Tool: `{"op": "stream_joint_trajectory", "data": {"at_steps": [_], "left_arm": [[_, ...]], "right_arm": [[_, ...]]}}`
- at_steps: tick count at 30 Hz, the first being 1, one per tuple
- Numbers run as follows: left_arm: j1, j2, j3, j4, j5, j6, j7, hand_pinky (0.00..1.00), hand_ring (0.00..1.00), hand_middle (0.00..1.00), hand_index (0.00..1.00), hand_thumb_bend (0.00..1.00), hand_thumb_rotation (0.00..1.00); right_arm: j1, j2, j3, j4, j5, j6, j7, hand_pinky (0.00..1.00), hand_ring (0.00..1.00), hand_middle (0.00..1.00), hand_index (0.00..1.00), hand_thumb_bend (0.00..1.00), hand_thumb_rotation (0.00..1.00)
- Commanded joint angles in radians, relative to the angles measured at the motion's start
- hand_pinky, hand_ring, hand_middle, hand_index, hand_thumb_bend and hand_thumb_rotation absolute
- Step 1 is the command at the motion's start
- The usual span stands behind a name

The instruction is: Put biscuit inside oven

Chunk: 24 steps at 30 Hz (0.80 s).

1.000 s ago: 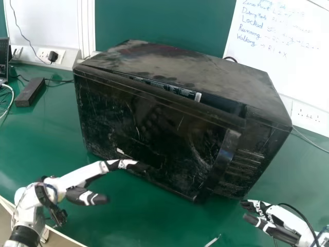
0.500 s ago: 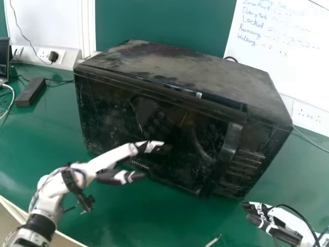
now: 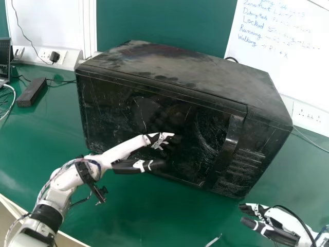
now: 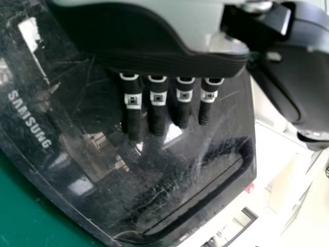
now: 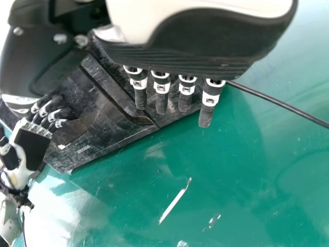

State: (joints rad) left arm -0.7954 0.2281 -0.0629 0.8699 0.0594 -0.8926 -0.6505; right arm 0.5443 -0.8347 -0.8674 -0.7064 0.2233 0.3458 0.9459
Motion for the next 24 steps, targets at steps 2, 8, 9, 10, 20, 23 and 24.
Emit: {"op": "stream_joint_trajectory", "data": {"at_steps": [2,8,9,10,20,23,24], "left_arm": [[-0.017,0.011,-0.014,0.025,0.021,0.018,0.036,0.74,0.90,0.97,0.94,0.73,0.86],[-0.015,0.021,-0.018,0.028,0.028,0.009,0.044,0.73,0.88,0.96,0.94,0.74,0.88],[-0.014,0.021,-0.018,0.029,0.025,0.006,0.040,0.73,0.88,0.96,0.94,0.74,0.87],[-0.010,0.023,-0.019,0.028,0.022,0.000,0.036,0.73,0.88,0.96,0.94,0.73,0.87],[0.092,0.043,-0.018,-0.049,-0.122,-0.028,-0.127,0.77,0.89,0.95,0.93,0.72,0.80],[0.160,0.074,-0.030,-0.149,-0.183,-0.004,-0.207,0.76,0.88,0.94,0.93,0.68,0.81],[0.185,0.087,-0.035,-0.190,-0.210,0.023,-0.239,0.76,0.88,0.94,0.93,0.67,0.80]], "right_arm": [[0.009,0.000,-0.002,-0.001,-0.016,-0.030,0.006,0.85,0.97,1.00,1.00,1.00,0.76],[0.018,0.006,-0.011,-0.009,-0.035,-0.013,-0.003,0.83,0.97,1.00,1.00,1.00,0.78],[0.018,0.009,-0.011,-0.006,-0.038,-0.022,-0.005,0.82,0.96,1.00,1.00,1.00,0.79],[0.019,0.009,-0.013,-0.004,-0.051,-0.036,-0.008,0.81,0.96,1.00,1.00,1.00,0.79],[-0.018,0.037,-0.009,0.072,-0.024,-0.071,-0.026,0.78,0.93,1.00,1.00,1.00,0.69],[-0.027,0.062,-0.007,0.118,-0.031,-0.099,-0.052,0.81,0.92,0.99,1.00,1.00,0.64],[-0.021,0.062,-0.009,0.114,-0.047,-0.085,-0.066,0.82,0.93,0.99,1.00,1.00,0.65]]}}
